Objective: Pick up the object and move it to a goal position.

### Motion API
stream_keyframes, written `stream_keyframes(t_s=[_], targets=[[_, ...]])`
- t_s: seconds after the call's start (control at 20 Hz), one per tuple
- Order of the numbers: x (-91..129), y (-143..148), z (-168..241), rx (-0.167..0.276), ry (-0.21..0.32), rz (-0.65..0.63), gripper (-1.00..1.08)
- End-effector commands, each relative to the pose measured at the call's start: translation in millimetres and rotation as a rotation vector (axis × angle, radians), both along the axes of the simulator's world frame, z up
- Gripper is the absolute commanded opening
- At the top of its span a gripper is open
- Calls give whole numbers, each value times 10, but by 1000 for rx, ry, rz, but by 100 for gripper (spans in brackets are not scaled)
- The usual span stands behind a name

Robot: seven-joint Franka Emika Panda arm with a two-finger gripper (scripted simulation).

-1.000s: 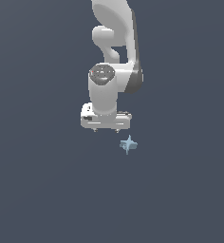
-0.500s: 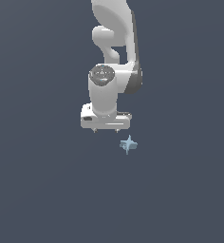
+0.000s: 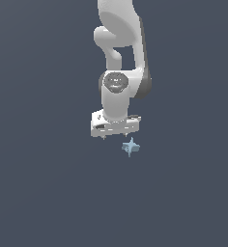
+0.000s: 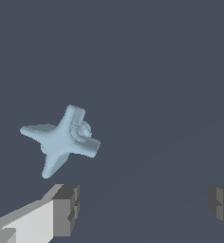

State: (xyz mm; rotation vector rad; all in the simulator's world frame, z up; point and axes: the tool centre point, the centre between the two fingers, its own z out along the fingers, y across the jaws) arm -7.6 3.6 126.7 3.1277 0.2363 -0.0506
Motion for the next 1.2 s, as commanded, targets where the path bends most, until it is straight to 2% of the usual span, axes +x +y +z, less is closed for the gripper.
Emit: stream_keyframes(t_s=[0.0, 0.3, 0.55, 0.8, 1.15], targets=[[25, 138, -64, 1, -4, 76, 100], [75, 501, -227, 6, -17, 274, 100], [91, 704, -313, 11, -25, 380, 100], [96, 802, -353, 14, -29, 431, 100], [93, 803, -414, 14, -29, 430, 100]])
